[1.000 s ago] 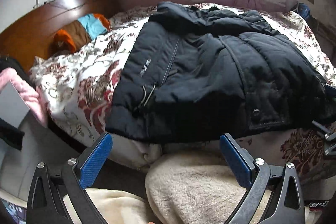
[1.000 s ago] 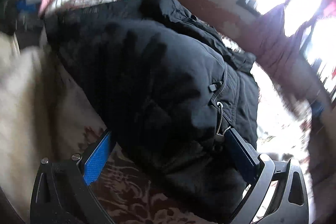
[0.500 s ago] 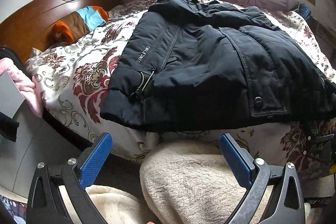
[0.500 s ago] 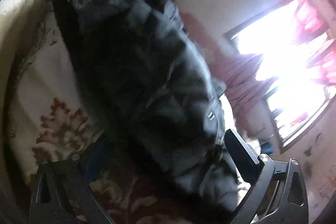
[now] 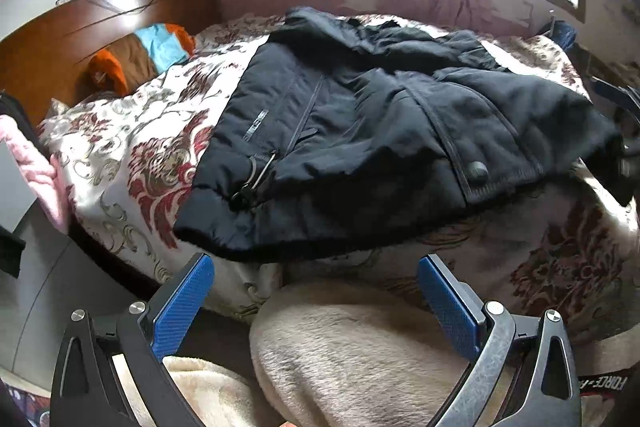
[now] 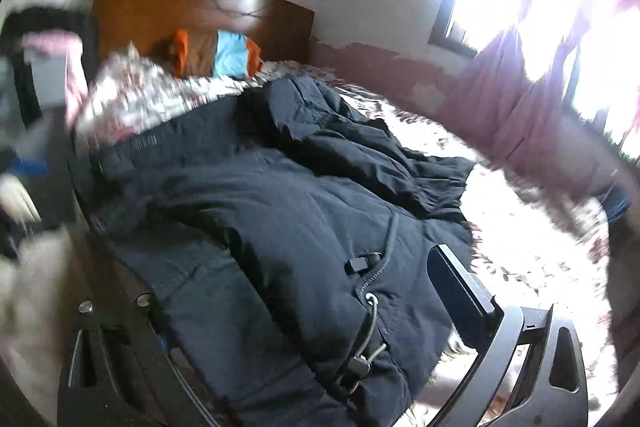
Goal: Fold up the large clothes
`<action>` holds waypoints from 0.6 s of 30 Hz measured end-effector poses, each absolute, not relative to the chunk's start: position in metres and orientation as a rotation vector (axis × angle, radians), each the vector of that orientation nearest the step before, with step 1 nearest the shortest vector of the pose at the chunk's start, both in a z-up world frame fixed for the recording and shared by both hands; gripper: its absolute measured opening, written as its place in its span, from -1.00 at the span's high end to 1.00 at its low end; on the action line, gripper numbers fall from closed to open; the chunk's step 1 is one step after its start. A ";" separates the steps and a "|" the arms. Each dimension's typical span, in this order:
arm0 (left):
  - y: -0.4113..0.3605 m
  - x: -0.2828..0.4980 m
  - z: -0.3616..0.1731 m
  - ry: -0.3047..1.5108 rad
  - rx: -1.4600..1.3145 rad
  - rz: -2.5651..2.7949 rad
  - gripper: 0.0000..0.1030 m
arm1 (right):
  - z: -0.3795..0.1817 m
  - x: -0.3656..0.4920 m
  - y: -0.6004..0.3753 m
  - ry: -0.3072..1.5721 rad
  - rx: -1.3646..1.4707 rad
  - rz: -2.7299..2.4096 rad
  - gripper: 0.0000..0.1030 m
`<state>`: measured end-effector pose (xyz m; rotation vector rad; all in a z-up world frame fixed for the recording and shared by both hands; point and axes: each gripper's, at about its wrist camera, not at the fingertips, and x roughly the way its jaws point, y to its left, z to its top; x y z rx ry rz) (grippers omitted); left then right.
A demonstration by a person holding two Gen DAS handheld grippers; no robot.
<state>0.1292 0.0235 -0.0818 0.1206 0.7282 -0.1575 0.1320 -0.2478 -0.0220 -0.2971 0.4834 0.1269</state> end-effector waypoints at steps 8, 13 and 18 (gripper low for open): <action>-0.006 0.136 -0.079 0.688 0.311 -0.134 -0.99 | 0.000 0.166 -0.265 0.479 -0.194 0.216 -0.96; -0.010 0.166 -0.086 0.716 0.349 -0.070 -0.99 | 0.000 0.177 -0.270 0.470 -0.123 0.230 -0.96; 0.007 0.194 -0.094 0.735 0.320 0.040 -0.76 | -0.009 0.170 -0.273 0.482 -0.130 0.234 -0.96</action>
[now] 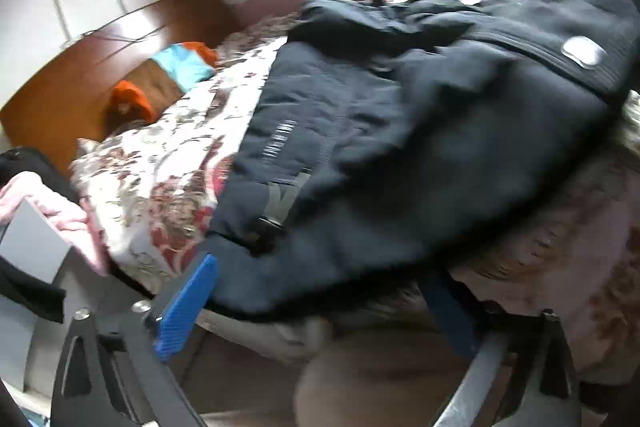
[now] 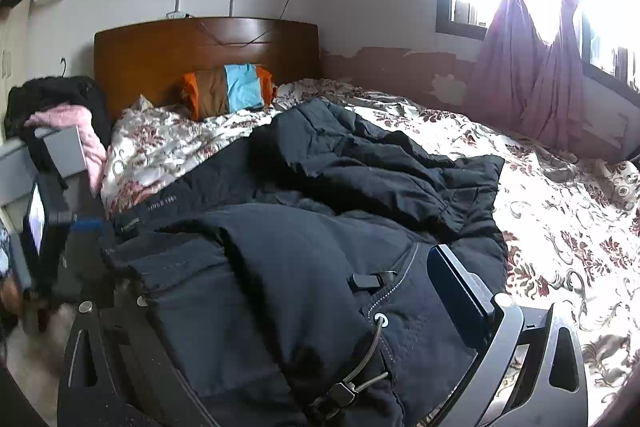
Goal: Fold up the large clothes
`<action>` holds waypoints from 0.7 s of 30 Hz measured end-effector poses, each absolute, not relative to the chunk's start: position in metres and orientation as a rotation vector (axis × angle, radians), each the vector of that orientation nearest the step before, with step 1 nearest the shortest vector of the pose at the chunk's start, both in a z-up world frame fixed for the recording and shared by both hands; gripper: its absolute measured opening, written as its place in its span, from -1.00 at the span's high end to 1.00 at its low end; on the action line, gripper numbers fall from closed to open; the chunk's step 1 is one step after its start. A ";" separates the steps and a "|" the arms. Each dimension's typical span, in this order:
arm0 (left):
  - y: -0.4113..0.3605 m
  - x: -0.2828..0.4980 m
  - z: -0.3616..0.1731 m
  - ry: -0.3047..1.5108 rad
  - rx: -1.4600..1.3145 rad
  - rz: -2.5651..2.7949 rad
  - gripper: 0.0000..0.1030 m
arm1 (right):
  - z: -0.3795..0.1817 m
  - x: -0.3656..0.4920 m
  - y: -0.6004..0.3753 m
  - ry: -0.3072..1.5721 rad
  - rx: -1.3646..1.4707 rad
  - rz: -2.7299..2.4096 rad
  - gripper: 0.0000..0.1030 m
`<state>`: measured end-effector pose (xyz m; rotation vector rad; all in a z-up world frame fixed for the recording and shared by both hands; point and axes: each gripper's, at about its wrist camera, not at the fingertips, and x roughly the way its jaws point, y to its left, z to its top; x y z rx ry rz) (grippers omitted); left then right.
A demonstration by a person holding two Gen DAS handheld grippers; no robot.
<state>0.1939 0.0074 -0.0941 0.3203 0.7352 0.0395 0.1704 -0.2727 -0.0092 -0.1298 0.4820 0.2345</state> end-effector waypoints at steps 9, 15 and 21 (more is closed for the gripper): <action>0.011 0.209 -0.078 0.685 0.314 0.054 0.11 | -0.059 0.132 -0.259 0.513 -0.246 0.069 -0.96; 0.007 0.211 -0.065 0.654 0.275 0.090 0.37 | -0.109 0.108 -0.245 0.537 -0.369 -0.086 -0.16; 0.005 0.201 -0.049 0.605 0.231 0.099 0.63 | -0.089 0.098 -0.262 0.474 -0.231 -0.088 0.53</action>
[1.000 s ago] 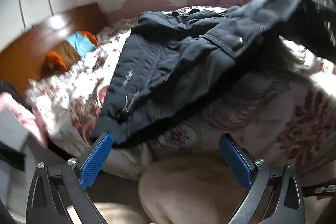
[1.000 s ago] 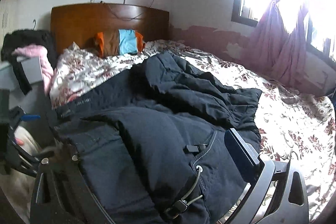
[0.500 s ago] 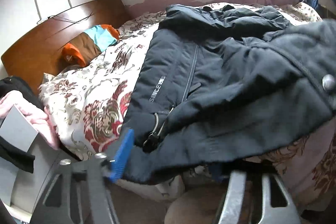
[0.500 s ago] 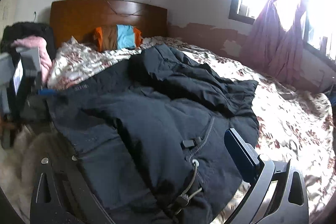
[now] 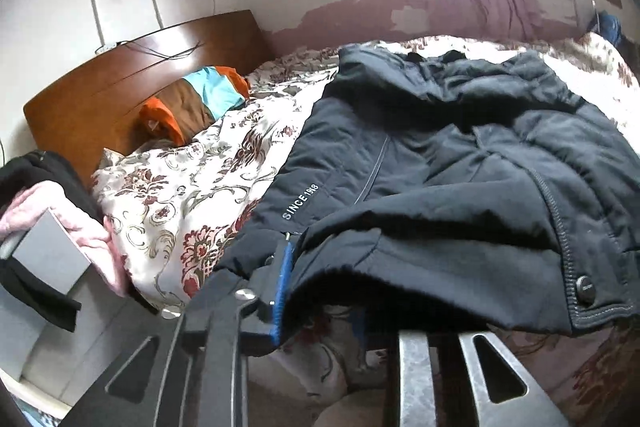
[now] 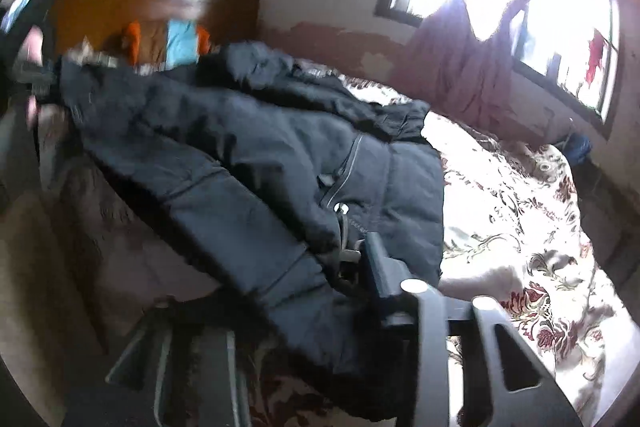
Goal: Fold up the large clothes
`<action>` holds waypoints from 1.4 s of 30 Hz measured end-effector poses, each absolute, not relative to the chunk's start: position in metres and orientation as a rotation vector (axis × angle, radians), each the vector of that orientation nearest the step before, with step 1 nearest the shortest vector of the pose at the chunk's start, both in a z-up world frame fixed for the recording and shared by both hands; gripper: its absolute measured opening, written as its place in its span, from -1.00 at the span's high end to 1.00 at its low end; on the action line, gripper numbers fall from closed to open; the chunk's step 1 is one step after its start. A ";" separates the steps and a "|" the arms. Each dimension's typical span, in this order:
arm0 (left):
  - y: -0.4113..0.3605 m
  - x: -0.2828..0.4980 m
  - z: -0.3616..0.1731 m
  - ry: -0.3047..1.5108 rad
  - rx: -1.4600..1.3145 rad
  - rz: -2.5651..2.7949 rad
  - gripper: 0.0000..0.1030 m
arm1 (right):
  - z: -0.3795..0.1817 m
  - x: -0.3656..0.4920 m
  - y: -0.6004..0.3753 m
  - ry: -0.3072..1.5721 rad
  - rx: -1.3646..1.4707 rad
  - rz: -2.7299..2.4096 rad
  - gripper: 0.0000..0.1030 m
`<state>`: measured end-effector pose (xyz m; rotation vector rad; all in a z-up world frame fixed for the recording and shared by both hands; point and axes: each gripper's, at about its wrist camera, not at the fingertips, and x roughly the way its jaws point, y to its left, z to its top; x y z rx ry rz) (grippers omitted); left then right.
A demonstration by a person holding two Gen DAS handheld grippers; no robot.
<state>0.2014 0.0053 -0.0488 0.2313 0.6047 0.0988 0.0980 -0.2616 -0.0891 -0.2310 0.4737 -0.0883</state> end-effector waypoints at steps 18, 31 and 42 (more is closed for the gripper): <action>-0.017 0.063 0.048 0.281 0.184 0.028 0.86 | 0.008 -0.008 -0.314 0.160 -0.056 -0.079 0.69; -0.041 0.077 0.116 0.173 0.229 0.024 0.87 | 0.080 0.028 -0.348 -0.032 -0.089 -0.032 0.69; -0.037 0.205 0.118 0.296 0.164 0.058 0.86 | 0.089 0.182 -0.343 -0.013 -0.123 -0.018 0.69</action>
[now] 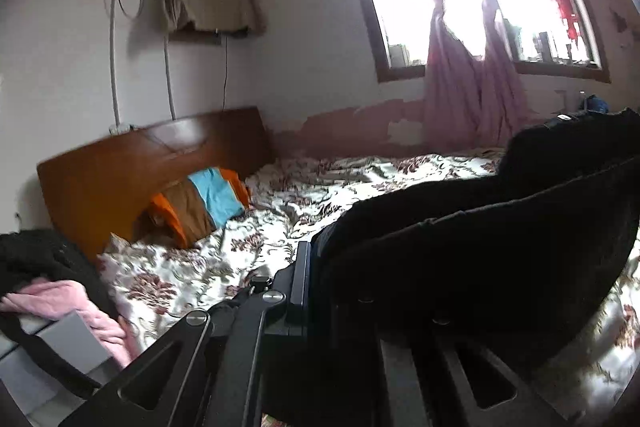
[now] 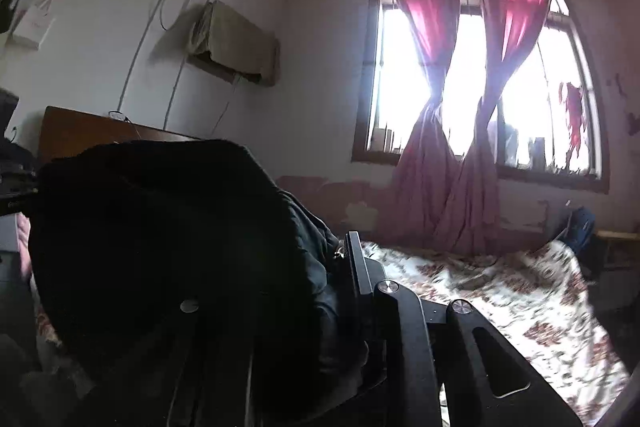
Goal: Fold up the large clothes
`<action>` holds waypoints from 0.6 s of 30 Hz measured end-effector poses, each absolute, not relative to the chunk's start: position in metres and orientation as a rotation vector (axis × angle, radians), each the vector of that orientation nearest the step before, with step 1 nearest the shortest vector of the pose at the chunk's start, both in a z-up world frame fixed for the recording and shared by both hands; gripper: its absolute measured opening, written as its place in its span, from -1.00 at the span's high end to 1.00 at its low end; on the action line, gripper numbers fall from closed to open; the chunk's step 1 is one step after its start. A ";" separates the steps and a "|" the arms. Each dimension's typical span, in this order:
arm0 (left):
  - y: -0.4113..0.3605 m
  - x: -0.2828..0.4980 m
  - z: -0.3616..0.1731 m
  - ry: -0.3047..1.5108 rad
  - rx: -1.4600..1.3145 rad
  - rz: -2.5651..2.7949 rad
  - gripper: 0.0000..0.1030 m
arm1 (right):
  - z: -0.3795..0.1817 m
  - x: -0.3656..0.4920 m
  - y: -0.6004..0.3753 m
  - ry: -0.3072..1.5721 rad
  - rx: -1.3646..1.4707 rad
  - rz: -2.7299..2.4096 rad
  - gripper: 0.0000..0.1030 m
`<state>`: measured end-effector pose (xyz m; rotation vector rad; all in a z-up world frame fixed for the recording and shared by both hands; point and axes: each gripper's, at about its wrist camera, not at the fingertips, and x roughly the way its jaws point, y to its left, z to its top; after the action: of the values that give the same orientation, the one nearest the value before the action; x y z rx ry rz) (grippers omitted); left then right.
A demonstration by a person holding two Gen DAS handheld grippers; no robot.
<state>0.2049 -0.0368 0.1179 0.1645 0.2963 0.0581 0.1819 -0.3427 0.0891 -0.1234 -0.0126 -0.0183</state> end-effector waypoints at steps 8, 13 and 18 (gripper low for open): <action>-0.039 0.298 0.100 0.339 0.161 0.058 0.86 | 0.071 0.264 -0.341 0.044 -0.098 -0.050 0.69; -0.044 0.332 0.085 0.336 0.193 0.063 0.86 | 0.057 0.302 -0.336 0.064 -0.126 -0.080 0.69; -0.041 0.369 0.066 0.386 0.180 0.059 0.86 | 0.041 0.345 -0.331 0.110 -0.150 -0.088 0.69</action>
<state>0.3687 -0.0412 0.0657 0.1802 0.3858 0.0588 0.3453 -0.3309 0.0407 -0.1496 0.1104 -0.0875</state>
